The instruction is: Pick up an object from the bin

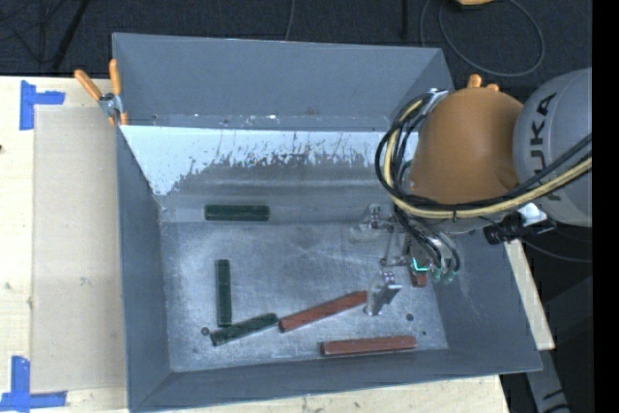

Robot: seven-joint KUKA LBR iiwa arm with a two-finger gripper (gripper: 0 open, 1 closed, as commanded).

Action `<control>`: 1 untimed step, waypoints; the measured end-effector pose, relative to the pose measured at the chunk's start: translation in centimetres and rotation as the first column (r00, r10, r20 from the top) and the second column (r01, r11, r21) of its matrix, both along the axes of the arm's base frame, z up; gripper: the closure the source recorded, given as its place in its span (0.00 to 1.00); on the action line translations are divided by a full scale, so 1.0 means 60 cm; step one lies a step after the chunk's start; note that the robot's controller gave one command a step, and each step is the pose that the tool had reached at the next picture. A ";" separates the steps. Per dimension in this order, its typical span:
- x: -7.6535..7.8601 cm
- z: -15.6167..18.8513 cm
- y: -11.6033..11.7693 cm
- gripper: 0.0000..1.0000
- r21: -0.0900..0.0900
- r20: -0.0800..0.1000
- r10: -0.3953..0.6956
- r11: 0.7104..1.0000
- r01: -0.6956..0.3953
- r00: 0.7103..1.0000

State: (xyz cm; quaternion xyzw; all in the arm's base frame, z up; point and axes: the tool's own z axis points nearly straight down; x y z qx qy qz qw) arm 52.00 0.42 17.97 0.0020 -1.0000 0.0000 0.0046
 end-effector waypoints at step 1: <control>0.003 0.006 0.000 0.00 0.000 0.008 0.000 1.000 0.000 1.000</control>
Offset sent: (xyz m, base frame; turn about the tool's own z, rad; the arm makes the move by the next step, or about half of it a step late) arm -0.0327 0.0636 -0.1097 -0.2651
